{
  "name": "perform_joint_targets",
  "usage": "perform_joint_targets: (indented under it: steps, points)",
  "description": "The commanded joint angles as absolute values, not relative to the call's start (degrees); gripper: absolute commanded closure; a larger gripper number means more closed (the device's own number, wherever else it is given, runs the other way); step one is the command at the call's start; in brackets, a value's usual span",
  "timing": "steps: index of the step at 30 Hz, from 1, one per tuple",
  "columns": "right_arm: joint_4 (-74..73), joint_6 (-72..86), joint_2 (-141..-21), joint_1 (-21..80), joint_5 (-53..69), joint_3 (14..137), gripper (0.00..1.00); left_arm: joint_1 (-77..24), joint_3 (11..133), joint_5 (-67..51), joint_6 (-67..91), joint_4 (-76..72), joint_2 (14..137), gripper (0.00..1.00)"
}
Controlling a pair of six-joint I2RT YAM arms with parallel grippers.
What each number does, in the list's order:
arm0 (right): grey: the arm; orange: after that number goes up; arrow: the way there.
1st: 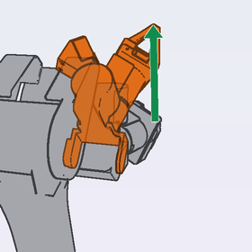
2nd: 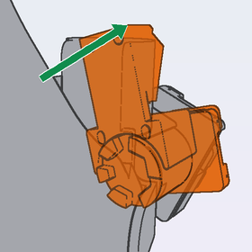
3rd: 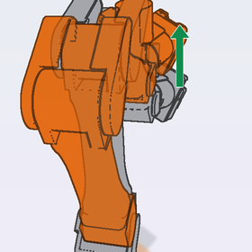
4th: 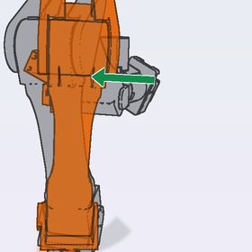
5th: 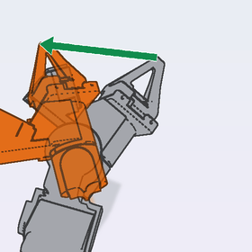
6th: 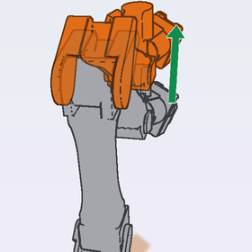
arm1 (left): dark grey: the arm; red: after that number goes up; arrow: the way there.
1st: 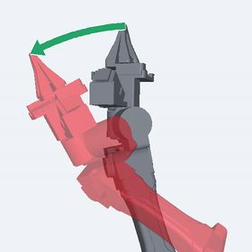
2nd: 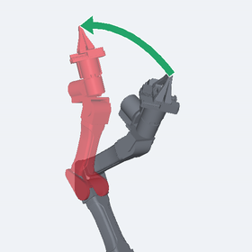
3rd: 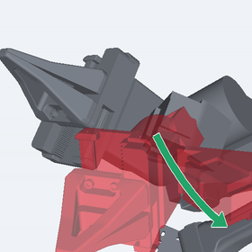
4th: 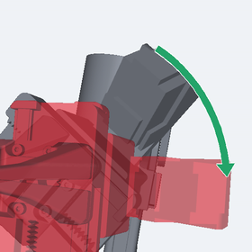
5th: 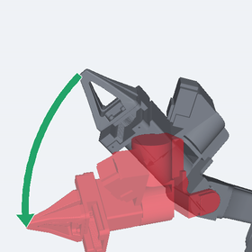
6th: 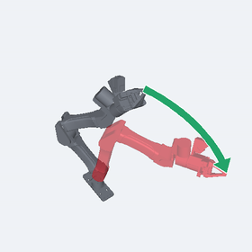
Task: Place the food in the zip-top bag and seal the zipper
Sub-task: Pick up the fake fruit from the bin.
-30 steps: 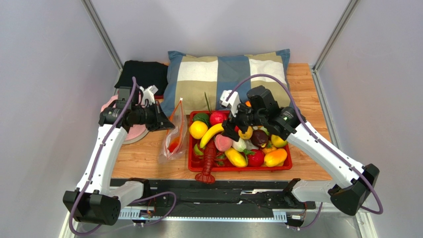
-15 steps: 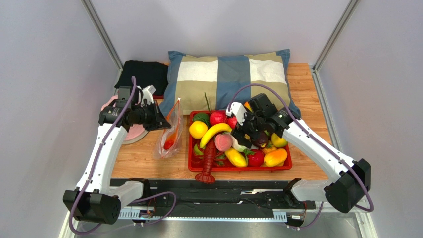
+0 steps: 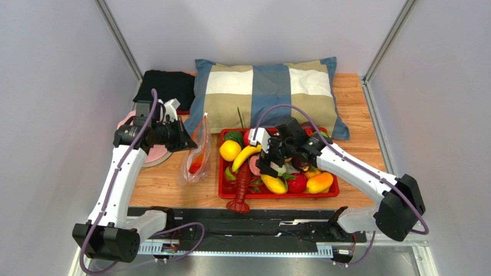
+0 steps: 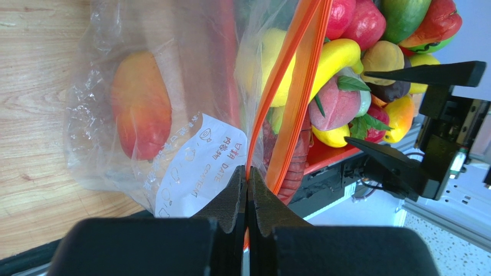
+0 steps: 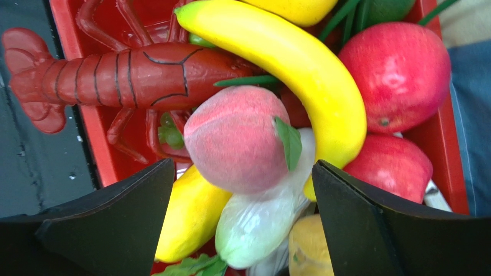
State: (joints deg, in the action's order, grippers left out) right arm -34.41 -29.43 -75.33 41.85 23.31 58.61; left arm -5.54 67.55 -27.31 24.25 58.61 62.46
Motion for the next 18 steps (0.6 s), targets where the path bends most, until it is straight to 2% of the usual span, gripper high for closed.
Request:
perform_joint_targets:
  steps: [1, 15, 17, 18]
  points:
    - [-28.0, -34.9, -77.3, 43.2, 24.3, 57.3, 0.06, -5.4, 67.5, -27.2, 23.3, 57.6, 61.2, 1.0]
    - [-24.3, -33.3, -79.7, 47.1, 20.7, 54.7, 0.05, -5.4, 66.8, -27.3, 22.7, 57.3, 60.5, 1.0]
    - [-24.4, -33.1, -79.6, 47.1, 20.5, 54.9, 0.07, -5.4, 66.9, -27.4, 22.5, 57.3, 60.6, 1.0]
    - [-25.0, -33.1, -79.5, 47.1, 20.4, 55.1, 0.11, -5.4, 66.9, -27.4, 22.5, 57.3, 60.6, 1.0]
